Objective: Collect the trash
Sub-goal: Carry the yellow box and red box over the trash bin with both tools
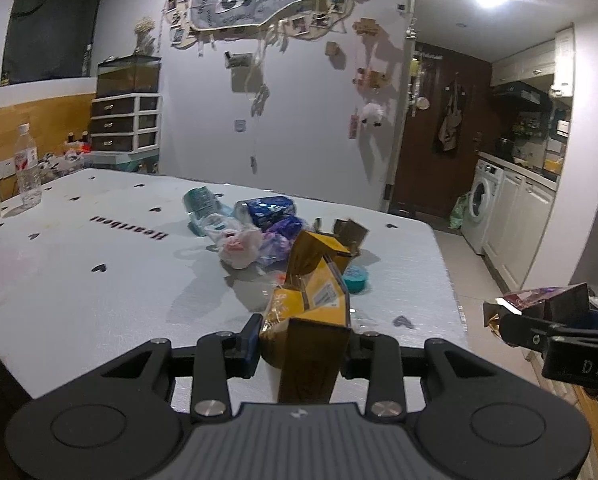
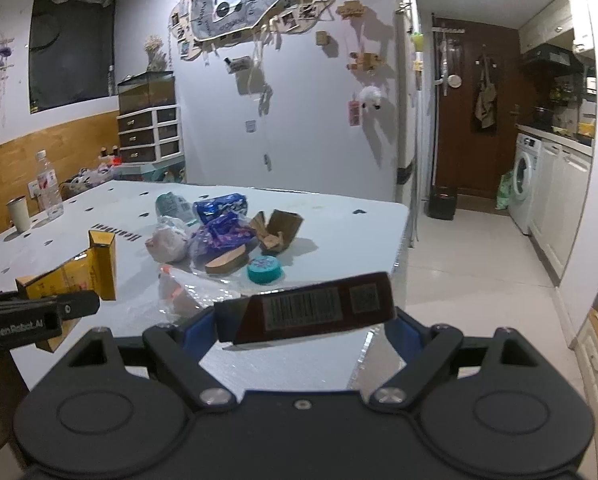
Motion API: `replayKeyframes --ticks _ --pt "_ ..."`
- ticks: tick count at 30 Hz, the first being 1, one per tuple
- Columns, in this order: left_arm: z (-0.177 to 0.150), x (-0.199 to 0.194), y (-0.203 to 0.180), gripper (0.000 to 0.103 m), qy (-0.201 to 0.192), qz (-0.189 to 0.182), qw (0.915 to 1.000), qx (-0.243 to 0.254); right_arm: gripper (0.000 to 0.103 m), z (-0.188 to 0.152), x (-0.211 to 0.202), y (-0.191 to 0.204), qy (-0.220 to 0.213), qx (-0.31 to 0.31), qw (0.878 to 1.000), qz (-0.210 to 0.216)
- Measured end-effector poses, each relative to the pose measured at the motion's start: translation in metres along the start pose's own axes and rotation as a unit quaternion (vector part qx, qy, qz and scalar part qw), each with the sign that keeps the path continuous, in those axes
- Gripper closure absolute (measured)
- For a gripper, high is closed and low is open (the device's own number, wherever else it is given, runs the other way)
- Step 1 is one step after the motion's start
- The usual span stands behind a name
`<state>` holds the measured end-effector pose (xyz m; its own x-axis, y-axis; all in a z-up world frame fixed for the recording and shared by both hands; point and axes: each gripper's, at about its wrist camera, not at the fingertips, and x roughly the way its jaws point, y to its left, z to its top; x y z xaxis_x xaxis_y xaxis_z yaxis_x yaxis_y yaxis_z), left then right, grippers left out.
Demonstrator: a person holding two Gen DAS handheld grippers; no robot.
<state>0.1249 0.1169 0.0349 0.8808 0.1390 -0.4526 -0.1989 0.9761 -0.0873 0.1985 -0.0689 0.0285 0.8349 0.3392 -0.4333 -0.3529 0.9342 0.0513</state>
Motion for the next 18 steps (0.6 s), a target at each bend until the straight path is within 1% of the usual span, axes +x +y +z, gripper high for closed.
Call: replayKeyframes --ticks 8,18 --pt "-0.005 -0.007 -0.038 0.065 -0.008 -0.032 0.9991 0.025 0.014 -0.012 -0.028 -0.035 -0.010 0.016 0.999 -0.033" --pt "-0.016 -0.003 -0.106 0.066 -0.002 -0.094 0.9940 0.056 0.014 -0.031 -0.058 -0.096 -0.012 0.042 0.995 -0.087"
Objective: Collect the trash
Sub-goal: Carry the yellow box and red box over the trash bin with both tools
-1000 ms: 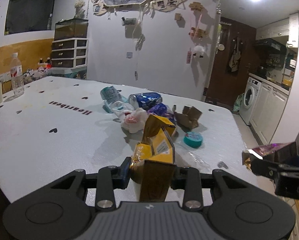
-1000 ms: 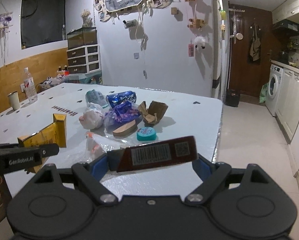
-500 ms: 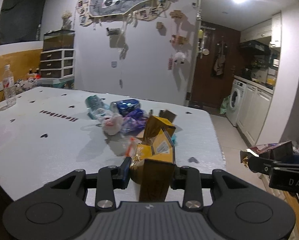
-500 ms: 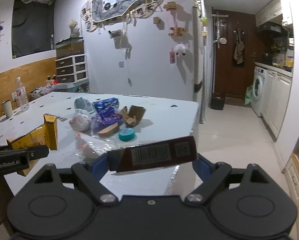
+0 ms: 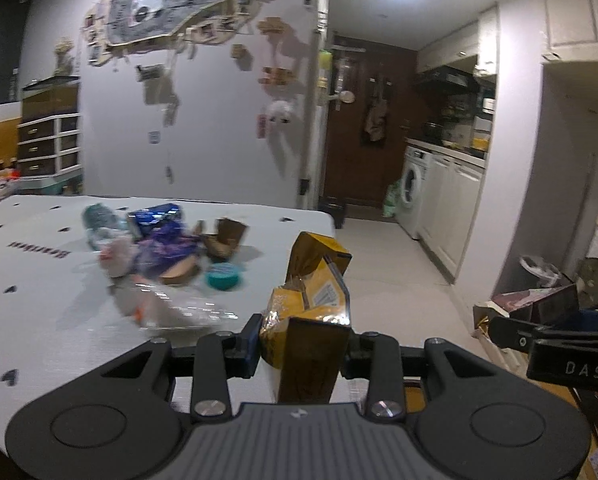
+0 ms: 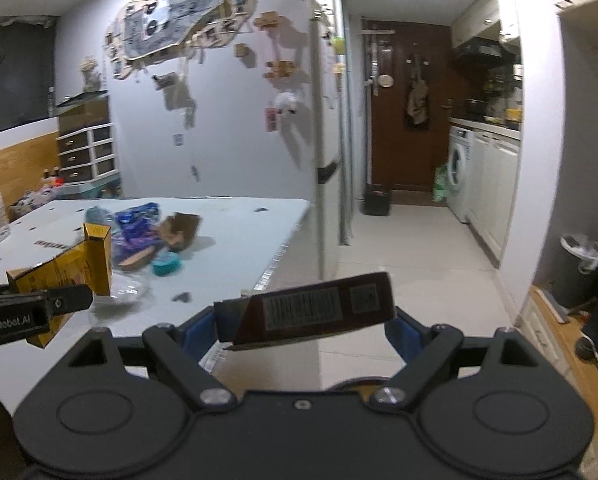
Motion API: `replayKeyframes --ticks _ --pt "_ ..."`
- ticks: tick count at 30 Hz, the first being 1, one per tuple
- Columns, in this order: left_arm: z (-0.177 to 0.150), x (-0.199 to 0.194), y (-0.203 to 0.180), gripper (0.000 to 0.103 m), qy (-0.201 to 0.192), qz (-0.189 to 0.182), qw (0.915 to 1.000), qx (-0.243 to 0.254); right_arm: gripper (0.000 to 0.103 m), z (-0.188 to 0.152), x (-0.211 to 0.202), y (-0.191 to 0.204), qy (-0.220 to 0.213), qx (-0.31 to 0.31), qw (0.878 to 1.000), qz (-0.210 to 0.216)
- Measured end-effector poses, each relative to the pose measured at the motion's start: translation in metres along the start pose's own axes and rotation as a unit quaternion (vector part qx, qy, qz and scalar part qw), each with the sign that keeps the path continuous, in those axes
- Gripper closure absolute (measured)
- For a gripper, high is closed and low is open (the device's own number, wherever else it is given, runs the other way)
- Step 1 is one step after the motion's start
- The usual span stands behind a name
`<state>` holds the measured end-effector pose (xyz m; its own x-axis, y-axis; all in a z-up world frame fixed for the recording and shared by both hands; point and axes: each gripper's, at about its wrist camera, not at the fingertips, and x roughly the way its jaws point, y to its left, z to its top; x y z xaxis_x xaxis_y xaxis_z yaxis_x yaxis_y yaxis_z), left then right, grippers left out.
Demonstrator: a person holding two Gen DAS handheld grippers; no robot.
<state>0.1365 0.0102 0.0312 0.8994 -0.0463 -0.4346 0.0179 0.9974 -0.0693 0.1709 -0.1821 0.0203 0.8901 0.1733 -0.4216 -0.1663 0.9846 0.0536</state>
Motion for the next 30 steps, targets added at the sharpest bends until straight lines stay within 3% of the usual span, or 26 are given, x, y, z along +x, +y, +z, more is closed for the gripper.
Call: replayKeyframes --ticks 11,30 --pt "-0.021 0.035 -0.062 0.066 0.039 -0.049 0.9978 0.021 0.014 -0.035 0.006 -0.064 0.031 0.039 0.998 -0.043" --pt "-0.078 0.138 -0.131 0.066 0.165 -0.077 0.9818 0.053 0.014 -0.113 0.079 -0.126 0.157 0.066 0.982 -0.078"
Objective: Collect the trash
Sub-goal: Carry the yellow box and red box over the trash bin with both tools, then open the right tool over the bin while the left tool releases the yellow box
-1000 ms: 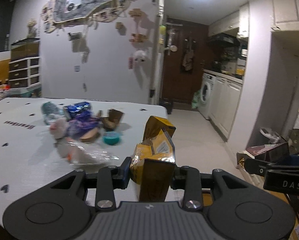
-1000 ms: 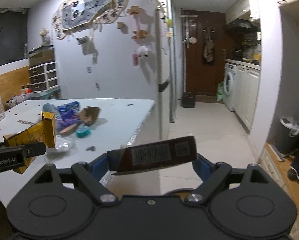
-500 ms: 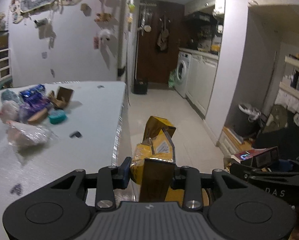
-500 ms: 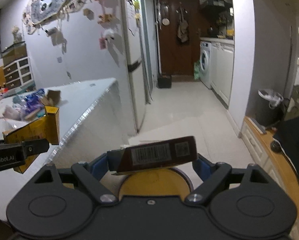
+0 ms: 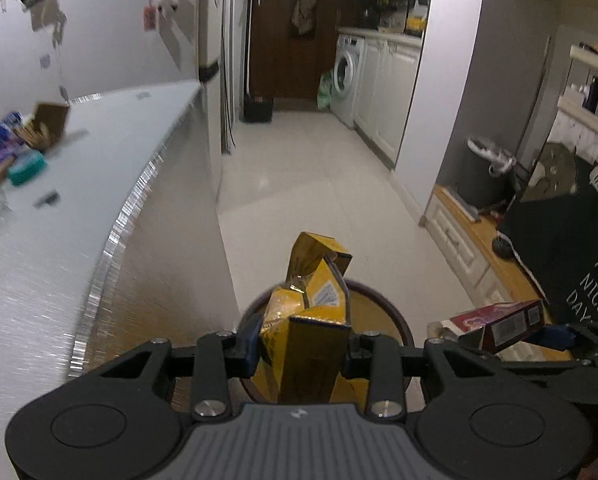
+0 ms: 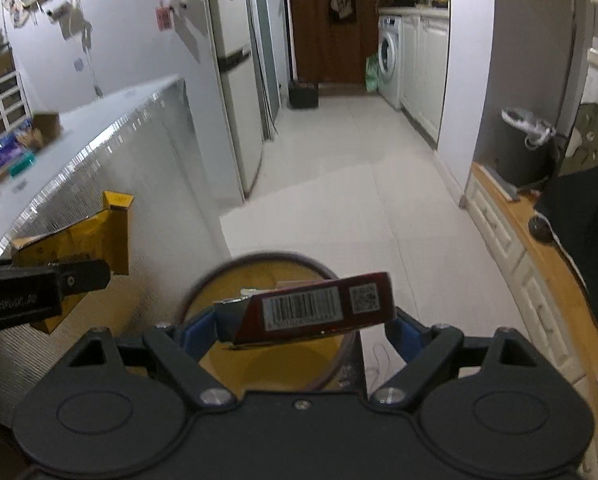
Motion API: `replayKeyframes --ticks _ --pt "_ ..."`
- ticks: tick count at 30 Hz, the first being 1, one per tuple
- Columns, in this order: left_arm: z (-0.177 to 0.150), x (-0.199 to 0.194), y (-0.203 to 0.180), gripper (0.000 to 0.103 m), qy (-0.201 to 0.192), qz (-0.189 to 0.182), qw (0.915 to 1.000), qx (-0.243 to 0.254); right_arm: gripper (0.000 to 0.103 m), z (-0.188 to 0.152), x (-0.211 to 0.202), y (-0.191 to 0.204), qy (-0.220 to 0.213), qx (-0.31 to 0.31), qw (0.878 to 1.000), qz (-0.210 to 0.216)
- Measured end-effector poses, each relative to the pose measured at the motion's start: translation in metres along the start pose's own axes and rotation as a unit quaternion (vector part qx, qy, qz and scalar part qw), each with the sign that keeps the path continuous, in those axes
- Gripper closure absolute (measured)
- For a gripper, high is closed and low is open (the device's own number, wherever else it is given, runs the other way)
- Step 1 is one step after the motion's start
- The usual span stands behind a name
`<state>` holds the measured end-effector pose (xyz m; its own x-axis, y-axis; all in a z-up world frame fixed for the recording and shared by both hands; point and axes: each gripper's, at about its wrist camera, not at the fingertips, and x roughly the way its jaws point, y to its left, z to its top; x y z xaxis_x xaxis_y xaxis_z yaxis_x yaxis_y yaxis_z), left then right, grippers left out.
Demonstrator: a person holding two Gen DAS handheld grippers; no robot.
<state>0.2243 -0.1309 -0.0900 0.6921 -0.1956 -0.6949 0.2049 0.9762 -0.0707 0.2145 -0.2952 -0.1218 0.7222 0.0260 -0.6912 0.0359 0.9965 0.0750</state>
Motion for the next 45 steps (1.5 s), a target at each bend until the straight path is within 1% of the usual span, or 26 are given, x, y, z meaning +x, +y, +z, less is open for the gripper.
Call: replayKeyframes --ticks 7,14,21,27,28,30,32,34,39,43,45 --pt "-0.008 0.057 0.000 0.066 0.056 -0.005 0.9983 -0.017 0.014 -0.014 0.048 -0.006 0.055 -0.006 0.998 -0.001" --pt "-0.008 0.107 0.000 0.066 0.090 -0.001 0.9956 -0.027 0.014 -0.017 0.099 -0.006 0.099 -0.009 0.995 -0.004" --pt "-0.013 0.160 0.010 0.065 0.127 0.005 0.9905 -0.052 0.013 -0.017 0.142 0.001 0.133 -0.021 0.991 0.007" --pt "-0.021 0.200 0.021 0.065 0.163 0.005 0.9837 -0.076 0.012 -0.024 0.176 0.017 0.164 -0.037 0.986 0.019" --pt "-0.022 0.206 0.022 0.065 0.165 0.006 0.9833 -0.077 0.010 -0.024 0.180 0.018 0.169 -0.038 0.985 0.023" --pt "-0.023 0.213 0.022 0.065 0.167 0.006 0.9824 -0.083 0.011 -0.025 0.186 0.023 0.164 -0.052 0.985 0.019" --pt "-0.023 0.220 0.022 0.065 0.170 0.004 0.9816 -0.088 0.013 -0.024 0.190 0.027 0.164 -0.062 0.984 0.024" --pt "-0.024 0.226 0.022 0.065 0.171 0.002 0.9812 -0.090 0.013 -0.023 0.193 0.027 0.173 -0.056 0.983 0.033" --pt "-0.024 0.235 0.022 0.065 0.177 0.000 0.9798 -0.093 0.015 -0.024 0.202 0.024 0.185 -0.051 0.981 0.035" --pt "-0.024 0.237 0.020 0.065 0.182 -0.008 0.9786 -0.096 0.009 -0.023 0.200 0.023 0.196 -0.049 0.978 0.052" --pt "-0.023 0.237 0.019 0.065 0.183 -0.014 0.9779 -0.099 0.009 -0.023 0.198 0.026 0.199 -0.054 0.977 0.055"
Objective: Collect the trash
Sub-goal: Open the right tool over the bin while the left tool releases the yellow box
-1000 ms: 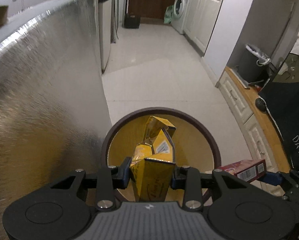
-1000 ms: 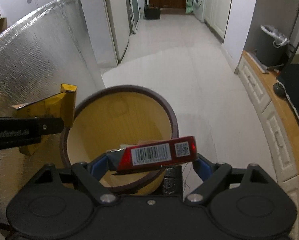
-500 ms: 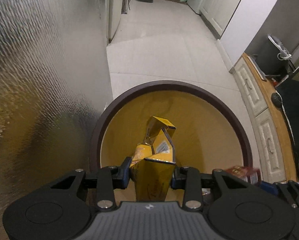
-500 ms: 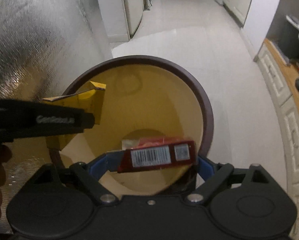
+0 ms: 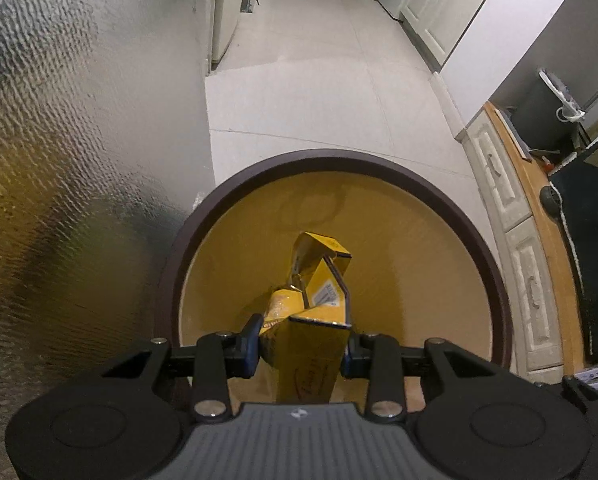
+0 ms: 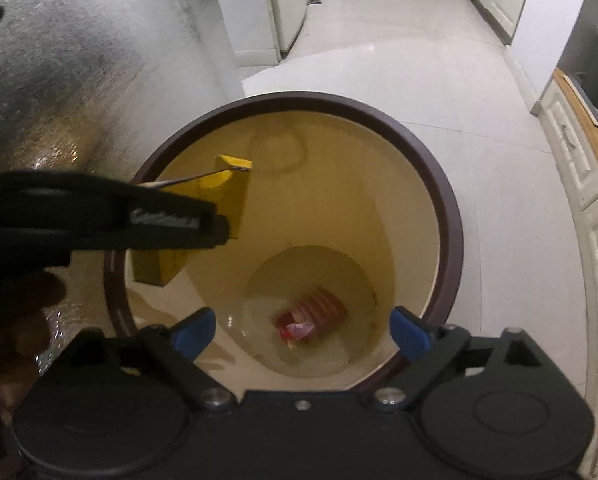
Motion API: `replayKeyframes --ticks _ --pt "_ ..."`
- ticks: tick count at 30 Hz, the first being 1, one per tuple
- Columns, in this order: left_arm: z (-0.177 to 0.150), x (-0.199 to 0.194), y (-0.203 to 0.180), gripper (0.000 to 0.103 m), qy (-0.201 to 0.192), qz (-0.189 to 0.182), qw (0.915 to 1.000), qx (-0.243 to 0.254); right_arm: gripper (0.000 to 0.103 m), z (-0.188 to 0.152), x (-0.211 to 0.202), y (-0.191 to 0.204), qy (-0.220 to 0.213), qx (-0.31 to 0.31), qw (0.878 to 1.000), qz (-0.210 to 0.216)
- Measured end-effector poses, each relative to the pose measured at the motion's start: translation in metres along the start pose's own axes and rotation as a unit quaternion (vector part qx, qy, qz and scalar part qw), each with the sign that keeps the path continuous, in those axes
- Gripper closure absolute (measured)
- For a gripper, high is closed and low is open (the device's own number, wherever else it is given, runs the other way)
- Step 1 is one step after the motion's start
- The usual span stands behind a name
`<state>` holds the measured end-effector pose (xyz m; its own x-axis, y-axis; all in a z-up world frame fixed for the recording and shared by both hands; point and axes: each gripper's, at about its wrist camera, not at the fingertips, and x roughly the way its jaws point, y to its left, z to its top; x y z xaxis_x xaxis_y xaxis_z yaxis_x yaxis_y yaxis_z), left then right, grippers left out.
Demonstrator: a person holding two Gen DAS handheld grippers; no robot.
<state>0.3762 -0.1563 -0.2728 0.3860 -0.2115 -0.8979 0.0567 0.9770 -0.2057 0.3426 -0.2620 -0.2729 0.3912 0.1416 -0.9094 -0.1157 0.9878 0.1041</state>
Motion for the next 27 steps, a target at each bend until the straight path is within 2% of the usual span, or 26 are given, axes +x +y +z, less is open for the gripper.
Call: replayKeyframes --ticks 10,15,20,21,22,24,27 --pt "-0.001 -0.009 -0.003 0.065 0.023 -0.029 0.9990 -0.024 0.008 -0.017 -0.026 0.006 0.004 0.000 1.000 0.001" --pt "-0.007 -0.018 -0.003 0.065 0.034 -0.028 0.9989 -0.018 0.008 -0.016 -0.037 0.007 0.000 0.000 1.000 -0.009" --pt "-0.006 -0.019 -0.011 0.065 0.029 -0.050 0.9983 0.004 0.008 -0.014 -0.040 0.004 0.000 -0.004 1.000 -0.025" --pt "-0.006 -0.016 -0.013 0.059 0.032 -0.056 0.9979 0.012 0.008 -0.014 -0.040 0.003 0.000 -0.002 1.000 -0.028" --pt "-0.008 -0.014 -0.014 0.048 0.036 -0.058 0.9975 0.017 0.008 -0.016 -0.039 0.002 0.000 0.000 1.000 -0.030" --pt "-0.011 -0.012 -0.014 0.038 0.038 -0.048 0.9979 0.022 0.008 -0.017 -0.037 0.001 0.003 0.003 0.999 -0.034" --pt "-0.011 -0.010 -0.015 0.033 0.046 -0.028 0.9983 0.024 0.008 -0.020 -0.035 0.005 0.007 0.001 0.999 -0.039"
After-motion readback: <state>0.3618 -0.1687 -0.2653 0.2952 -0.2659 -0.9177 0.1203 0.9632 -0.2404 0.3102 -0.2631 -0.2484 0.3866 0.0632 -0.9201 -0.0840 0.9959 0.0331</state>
